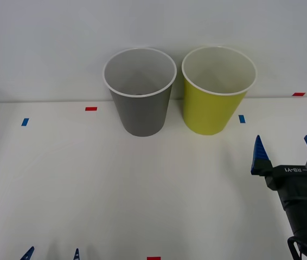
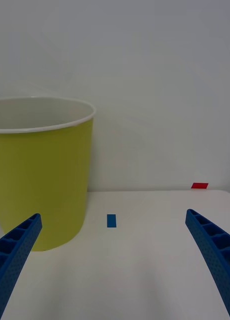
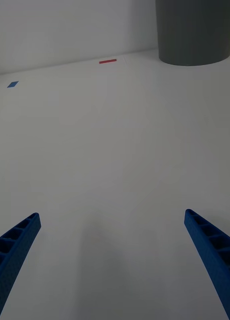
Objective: Put cans in the gray bin and PET bottles in the light green bin.
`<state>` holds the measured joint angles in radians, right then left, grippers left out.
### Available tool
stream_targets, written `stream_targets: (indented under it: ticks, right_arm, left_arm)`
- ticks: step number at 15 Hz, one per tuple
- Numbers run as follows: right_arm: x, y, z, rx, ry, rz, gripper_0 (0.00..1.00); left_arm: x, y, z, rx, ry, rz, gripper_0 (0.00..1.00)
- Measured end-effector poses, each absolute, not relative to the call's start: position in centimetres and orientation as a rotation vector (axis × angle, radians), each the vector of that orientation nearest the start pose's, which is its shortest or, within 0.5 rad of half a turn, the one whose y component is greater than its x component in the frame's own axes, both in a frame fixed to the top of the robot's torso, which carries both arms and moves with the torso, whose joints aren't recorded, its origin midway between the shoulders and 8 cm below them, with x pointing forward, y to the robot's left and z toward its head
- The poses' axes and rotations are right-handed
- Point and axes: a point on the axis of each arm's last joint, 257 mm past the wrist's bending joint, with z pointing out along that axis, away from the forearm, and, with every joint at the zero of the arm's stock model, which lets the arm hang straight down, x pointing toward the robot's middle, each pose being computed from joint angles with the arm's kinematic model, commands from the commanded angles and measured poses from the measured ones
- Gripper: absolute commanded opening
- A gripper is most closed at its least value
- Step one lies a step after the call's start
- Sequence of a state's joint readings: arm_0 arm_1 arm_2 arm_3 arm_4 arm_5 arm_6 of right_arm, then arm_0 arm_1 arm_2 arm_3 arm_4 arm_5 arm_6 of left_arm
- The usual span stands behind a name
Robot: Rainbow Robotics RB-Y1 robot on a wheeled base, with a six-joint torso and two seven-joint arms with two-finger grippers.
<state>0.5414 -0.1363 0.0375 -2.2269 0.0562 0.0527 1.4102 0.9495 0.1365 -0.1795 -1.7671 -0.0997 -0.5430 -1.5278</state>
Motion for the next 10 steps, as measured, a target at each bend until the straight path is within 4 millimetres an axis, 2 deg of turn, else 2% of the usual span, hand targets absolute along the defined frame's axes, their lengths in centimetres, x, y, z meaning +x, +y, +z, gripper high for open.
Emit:
stream_targets:
  ticks: [2,4,5,10]
  right_arm:
    - [39.1,-29.4,-17.8,0.032,1.498,-0.092,1.00]
    - [37.2,-30.3,-21.4,0.070,1.550,-0.107,1.00]
    - [36.5,-30.4,-22.5,0.087,1.571,-0.112,1.00]
    - [34.2,-29.8,-23.6,0.057,1.549,-0.098,1.00]
  left_arm:
    - [22.3,25.5,-35.0,0.076,1.753,0.103,1.00]
    - [22.3,25.5,-35.0,0.076,1.753,0.103,1.00]
    - [22.3,25.5,-35.0,0.076,1.753,0.103,1.00]
    - [22.3,25.5,-35.0,0.076,1.753,0.103,1.00]
